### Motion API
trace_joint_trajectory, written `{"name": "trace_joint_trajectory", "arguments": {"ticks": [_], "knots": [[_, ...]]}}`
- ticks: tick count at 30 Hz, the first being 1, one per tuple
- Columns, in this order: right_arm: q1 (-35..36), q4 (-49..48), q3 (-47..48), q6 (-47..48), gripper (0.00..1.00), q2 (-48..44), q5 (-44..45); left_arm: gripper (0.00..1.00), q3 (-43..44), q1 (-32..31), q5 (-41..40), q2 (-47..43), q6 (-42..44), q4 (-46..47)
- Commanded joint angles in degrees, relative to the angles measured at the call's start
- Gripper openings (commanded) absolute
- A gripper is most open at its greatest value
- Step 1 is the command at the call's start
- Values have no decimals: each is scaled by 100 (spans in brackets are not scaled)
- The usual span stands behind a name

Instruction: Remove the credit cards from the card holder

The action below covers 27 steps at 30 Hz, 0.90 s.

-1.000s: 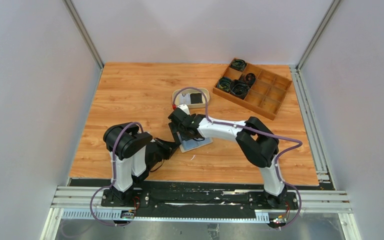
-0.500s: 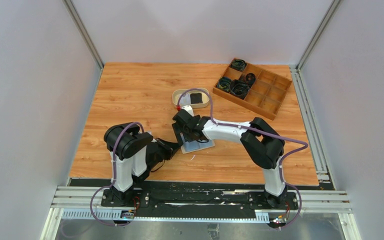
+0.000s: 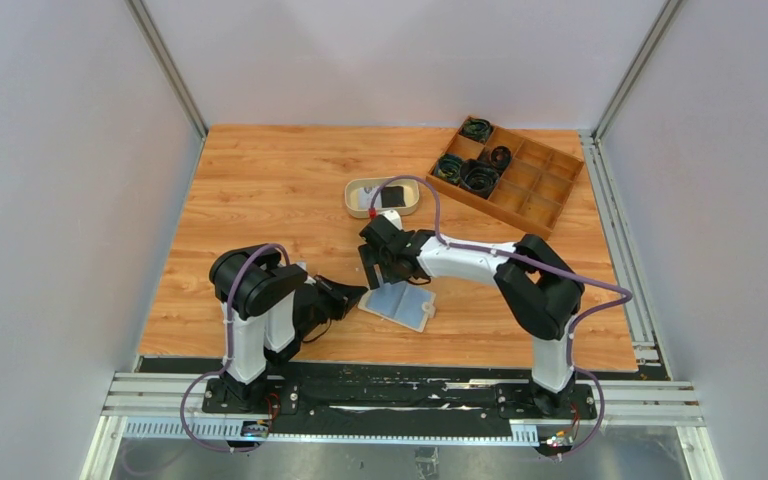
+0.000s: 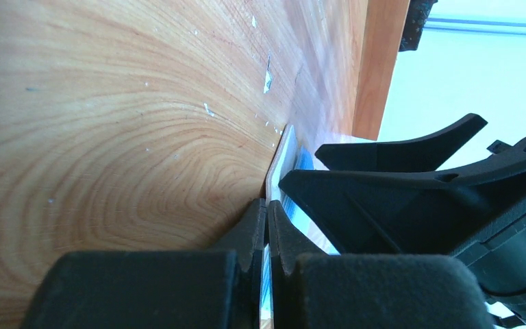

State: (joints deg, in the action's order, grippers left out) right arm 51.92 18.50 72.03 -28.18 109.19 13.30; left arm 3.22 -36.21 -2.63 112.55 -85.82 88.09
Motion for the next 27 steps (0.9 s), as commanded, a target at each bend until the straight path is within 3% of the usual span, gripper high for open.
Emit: {"name": "trace_joint_trajectory", "arguments": {"ticks": [1,16,27], "knots": [[-408,1743,-391,415,91,157,1096,0,-920,79,-648,329,558,-37],[-411,1842,-338,618,91,-199,1036,0,-920,78,-756,298,541,-7],[-402,1427,-1255,630,91,-2209,518,0,-922,71,-997,131,510,18]]}}
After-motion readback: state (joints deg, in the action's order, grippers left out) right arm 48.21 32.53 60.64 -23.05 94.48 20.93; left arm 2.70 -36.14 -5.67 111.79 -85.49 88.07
